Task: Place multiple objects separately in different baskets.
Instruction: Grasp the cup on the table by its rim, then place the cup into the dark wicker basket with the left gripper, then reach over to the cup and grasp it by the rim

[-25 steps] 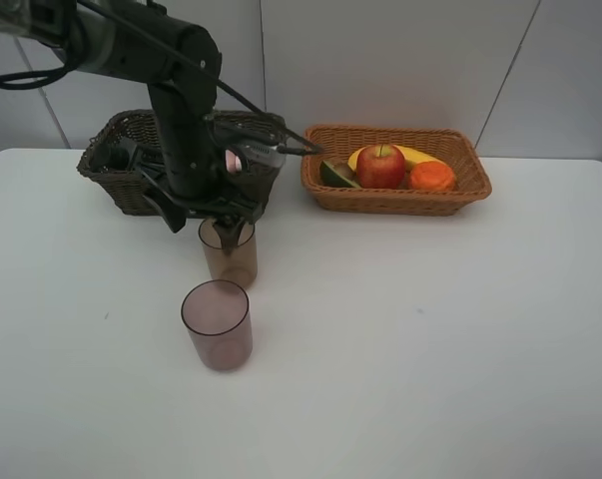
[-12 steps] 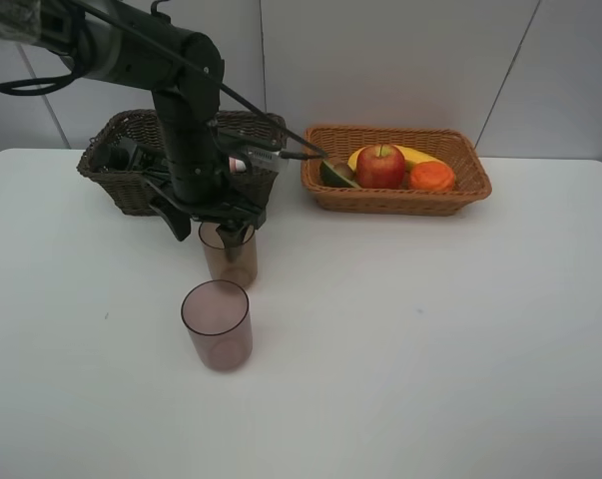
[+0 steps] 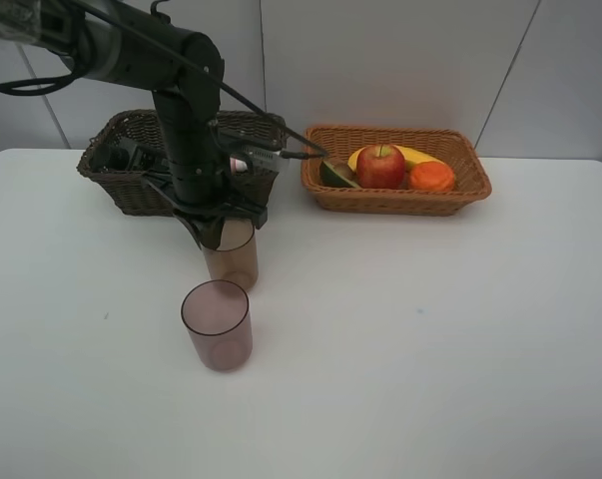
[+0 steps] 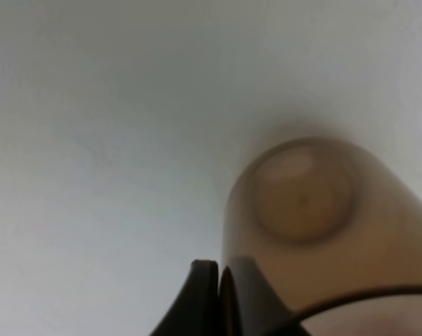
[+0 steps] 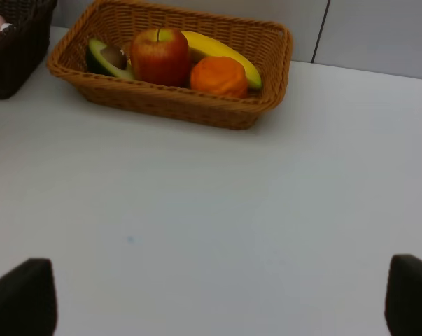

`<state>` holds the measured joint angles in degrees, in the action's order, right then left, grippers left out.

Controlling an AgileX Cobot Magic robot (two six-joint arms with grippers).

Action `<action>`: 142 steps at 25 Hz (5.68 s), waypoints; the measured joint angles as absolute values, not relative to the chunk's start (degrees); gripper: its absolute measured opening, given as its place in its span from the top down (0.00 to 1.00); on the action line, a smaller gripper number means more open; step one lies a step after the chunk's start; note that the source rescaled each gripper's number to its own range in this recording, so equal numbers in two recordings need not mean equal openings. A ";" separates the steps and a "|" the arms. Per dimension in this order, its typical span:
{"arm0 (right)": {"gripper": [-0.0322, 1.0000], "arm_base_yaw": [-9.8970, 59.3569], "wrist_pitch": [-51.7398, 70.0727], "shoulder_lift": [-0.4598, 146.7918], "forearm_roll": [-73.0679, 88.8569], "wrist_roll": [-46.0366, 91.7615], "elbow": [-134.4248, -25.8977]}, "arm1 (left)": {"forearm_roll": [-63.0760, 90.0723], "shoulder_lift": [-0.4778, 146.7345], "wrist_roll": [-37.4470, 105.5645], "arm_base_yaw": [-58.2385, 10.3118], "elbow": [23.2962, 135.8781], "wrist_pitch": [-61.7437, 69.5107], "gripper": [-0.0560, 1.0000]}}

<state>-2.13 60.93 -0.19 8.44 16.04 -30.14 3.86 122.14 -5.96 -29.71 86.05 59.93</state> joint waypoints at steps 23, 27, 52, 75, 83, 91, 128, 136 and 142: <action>0.02 -2.13 60.93 -0.19 8.44 16.04 -30.14 | 4.97 122.17 -5.96 -29.71 87.71 62.69 0.95; 0.02 -2.13 60.93 -0.19 8.44 16.04 -30.14 | 4.69 122.17 -5.96 -29.71 91.54 67.46 0.95; 0.02 -2.13 60.93 -0.19 8.44 16.04 -30.14 | 2.80 122.21 -5.77 -25.25 113.85 69.62 0.95; 0.02 -2.13 60.93 -0.19 8.44 16.04 -30.14 | -8.31 126.19 2.55 -18.87 114.47 60.53 0.95; 0.02 -2.13 60.93 -0.19 8.44 16.04 -30.14 | -8.31 127.75 3.62 -18.87 114.47 58.84 0.95; 0.02 -2.13 60.93 -0.19 8.49 16.04 -30.14 | -8.31 128.17 3.66 -18.87 114.47 58.72 0.95; 0.02 -2.13 60.93 -0.19 8.49 16.04 -30.14 | -4.20 128.17 10.25 -18.87 114.47 60.95 0.11; 0.02 -2.13 60.93 -0.19 8.49 16.04 -30.14 | -3.94 126.15 10.66 -19.53 114.47 64.55 0.11; 0.02 -2.13 60.93 -0.19 8.49 16.04 -30.14 | -3.81 123.77 10.74 -21.34 114.47 66.65 0.11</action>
